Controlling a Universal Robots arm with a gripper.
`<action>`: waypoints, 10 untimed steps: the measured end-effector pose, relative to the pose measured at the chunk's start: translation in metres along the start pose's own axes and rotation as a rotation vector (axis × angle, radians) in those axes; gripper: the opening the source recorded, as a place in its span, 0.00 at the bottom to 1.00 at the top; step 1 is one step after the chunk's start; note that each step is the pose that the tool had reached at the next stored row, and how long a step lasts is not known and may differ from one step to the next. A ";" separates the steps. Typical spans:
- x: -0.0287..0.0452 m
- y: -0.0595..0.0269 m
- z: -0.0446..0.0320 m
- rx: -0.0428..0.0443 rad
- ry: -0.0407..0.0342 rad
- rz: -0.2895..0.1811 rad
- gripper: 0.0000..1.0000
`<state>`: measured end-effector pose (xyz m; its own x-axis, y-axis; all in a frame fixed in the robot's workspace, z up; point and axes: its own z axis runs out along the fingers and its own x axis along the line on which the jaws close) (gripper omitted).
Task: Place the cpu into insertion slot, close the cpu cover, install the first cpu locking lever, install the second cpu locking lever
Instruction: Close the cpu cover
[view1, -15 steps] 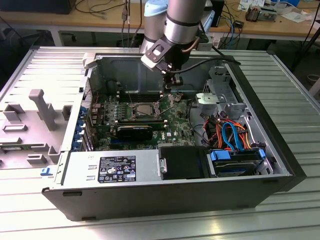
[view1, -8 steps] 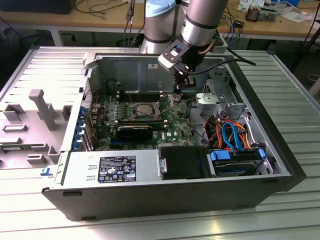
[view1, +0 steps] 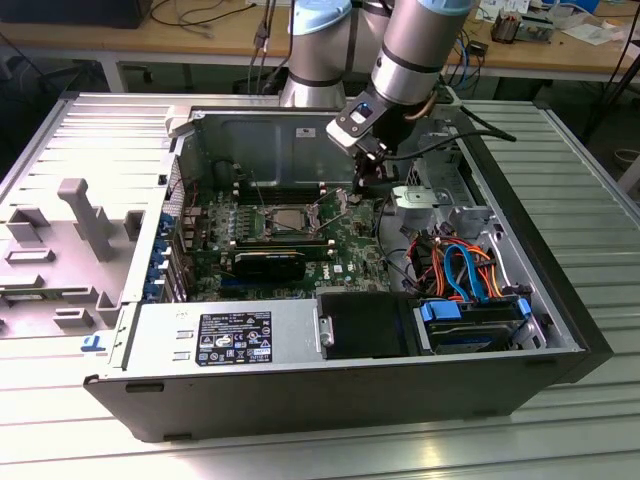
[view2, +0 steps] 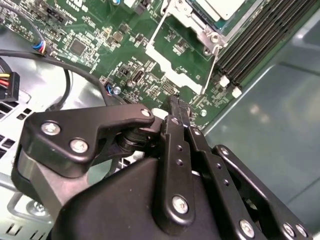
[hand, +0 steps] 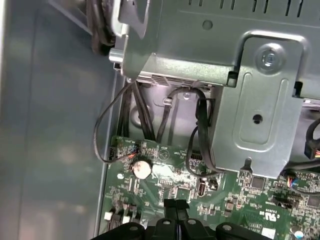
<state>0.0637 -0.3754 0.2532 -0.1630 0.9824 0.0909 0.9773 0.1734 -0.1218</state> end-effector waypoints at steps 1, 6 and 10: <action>-0.0003 0.0012 0.0018 0.0016 0.0003 0.000 0.11; 0.0002 -0.0059 0.0105 0.0034 0.0012 0.000 0.11; 0.0029 -0.0256 0.0129 -0.0076 0.0004 -0.001 0.11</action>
<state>0.0365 -0.3761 0.2438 -0.1637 0.9823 0.0914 0.9782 0.1736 -0.1143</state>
